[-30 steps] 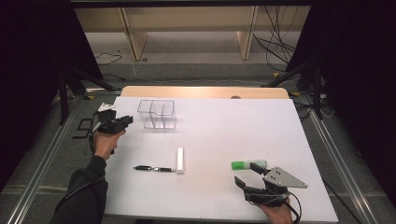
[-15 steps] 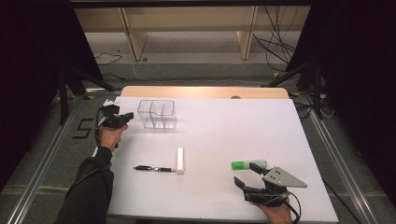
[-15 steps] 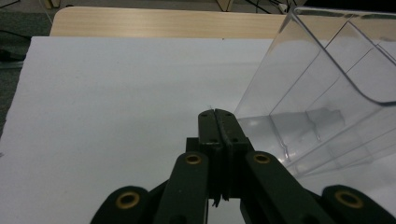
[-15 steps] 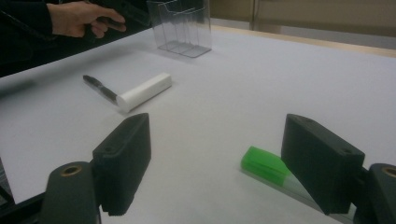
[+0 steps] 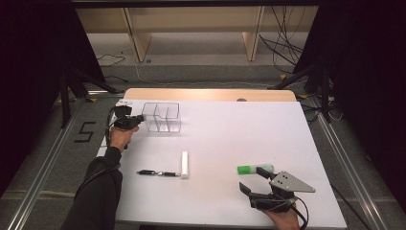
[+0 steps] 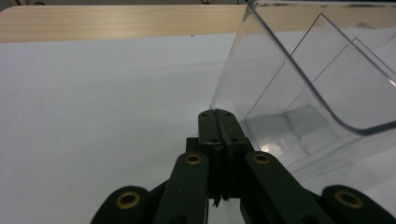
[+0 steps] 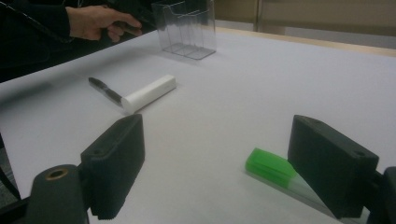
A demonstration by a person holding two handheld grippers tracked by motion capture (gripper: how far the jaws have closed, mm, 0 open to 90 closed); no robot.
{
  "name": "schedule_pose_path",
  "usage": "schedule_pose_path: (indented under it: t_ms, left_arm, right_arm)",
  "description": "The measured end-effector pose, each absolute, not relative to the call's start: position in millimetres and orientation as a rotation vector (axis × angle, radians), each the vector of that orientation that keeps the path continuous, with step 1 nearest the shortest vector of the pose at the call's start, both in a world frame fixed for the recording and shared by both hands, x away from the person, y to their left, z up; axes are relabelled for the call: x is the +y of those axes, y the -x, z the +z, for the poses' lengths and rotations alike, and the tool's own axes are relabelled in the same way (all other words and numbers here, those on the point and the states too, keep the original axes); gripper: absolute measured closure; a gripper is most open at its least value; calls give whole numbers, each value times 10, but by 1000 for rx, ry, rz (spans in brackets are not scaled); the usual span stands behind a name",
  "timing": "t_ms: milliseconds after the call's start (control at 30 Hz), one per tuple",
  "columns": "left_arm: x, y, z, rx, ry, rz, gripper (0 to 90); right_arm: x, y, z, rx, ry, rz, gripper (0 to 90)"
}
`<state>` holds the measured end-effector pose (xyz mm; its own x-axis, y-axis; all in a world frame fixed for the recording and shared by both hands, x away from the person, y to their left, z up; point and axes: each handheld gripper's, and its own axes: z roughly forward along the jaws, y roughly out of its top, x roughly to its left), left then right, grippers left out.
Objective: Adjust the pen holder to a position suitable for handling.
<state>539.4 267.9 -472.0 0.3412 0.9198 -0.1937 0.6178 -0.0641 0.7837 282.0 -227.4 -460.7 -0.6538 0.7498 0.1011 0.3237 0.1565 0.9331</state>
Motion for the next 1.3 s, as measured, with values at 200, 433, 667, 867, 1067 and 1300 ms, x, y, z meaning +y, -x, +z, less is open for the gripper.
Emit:
schedule_pose_path:
  t_ms: [200, 433, 667, 867, 1067, 1300]
  left_arm:
    - [2663, -5425, -4729, 1368, -1765, 450, 894]
    - [2521, -5448, -4697, 1320, -1785, 439, 894]
    - [2339, -5474, -4673, 1295, -1806, 397, 894]
    - [2212, -5481, -4648, 1280, -1826, 376, 894]
    - [2069, -5457, -4641, 1243, -1840, 366, 894]
    - [1921, -5439, -4648, 1225, -1853, 343, 894]
  right_arm:
    - [-2269, -2824, -4610, 2056, -1019, 1499, 198]
    - [-2264, -2828, -4615, 2054, -1016, 1500, 201]
    - [-2279, -2824, -4610, 2045, -1021, 1502, 203]
    - [-2279, -2824, -4609, 2044, -1018, 1502, 205]
    - [-2280, -2822, -4608, 2047, -1013, 1501, 205]
    - [-2285, -2821, -4608, 2044, -1014, 1502, 205]
